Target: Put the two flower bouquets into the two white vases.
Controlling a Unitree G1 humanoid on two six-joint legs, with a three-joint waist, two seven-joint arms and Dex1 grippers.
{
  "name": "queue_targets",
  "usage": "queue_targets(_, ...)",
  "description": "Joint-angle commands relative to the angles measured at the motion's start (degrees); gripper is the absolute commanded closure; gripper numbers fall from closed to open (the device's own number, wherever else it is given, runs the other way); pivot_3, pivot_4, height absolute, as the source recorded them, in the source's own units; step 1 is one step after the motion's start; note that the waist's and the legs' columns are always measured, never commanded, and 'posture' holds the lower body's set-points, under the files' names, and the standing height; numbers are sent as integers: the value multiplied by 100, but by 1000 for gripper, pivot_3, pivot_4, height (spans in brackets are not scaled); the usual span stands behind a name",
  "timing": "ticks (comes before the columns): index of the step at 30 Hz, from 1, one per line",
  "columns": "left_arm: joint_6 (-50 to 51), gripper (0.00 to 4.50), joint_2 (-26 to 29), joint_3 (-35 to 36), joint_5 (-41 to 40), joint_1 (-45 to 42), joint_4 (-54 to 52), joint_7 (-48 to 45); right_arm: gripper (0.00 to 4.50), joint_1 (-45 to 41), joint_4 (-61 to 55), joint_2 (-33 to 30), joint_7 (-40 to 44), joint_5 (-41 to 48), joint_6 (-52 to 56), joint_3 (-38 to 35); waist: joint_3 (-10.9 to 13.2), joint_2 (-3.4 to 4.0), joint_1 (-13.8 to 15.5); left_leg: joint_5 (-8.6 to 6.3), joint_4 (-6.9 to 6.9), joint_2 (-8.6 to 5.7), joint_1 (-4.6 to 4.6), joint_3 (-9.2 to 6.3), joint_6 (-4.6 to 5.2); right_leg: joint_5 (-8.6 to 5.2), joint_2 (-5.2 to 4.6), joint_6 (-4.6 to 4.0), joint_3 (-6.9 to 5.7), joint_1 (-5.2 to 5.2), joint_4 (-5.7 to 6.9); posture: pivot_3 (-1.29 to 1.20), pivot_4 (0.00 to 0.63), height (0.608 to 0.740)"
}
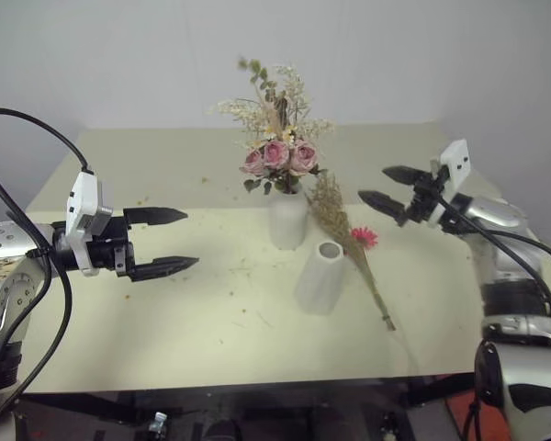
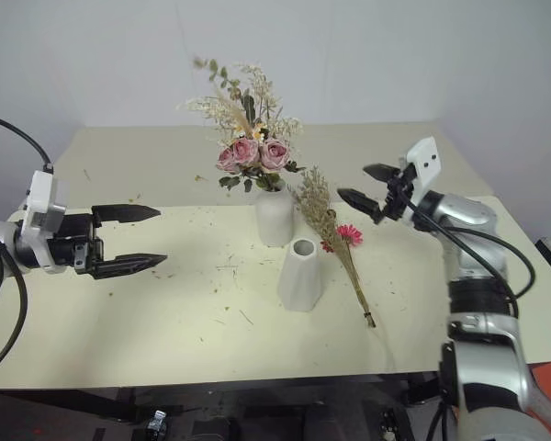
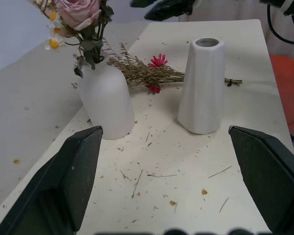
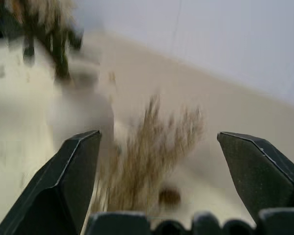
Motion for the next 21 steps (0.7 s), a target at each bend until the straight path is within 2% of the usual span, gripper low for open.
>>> queue_targets(1, -71, 0, 186, -21, 28, 37, -165, -180, 29, 365, -1273, -457, -106, 101, 1275, 132, 0, -1, 4, 0, 0, -1, 0, 1, 0, 0, -1, 0, 0, 0, -2, 0, 150, 740)
queue_targets(6, -91, 0, 206, -195, 86, 86, -305, -236, 29, 567, -2259, -663, -751, 91, 3105, 328, 0, -1, 0, 0, 1, 2, 7, 2, 0, -16, 2, 20, 2, 2, 0, 0, 150, 740)
queue_targets(11, -58, 0, 153, -327, 58, -63, -308, -228, 29, 295, -2642, -806, -1066, -91, 4395, 1045, 0, -1, 24, 0, 2, 1, 3, 1, 0, -18, 1, 20, 2, 1, -4, 0, 150, 740)
queue_targets(21, -98, 0, 157, -374, 87, 22, -339, -228, 29, -13, -2307, -570, -1267, -114, 4873, 1691, 0, -1, 120, 0, 3, 2, -4, 1, 0, -20, 1, 22, -1, -2, -8, 0, 150, 740)
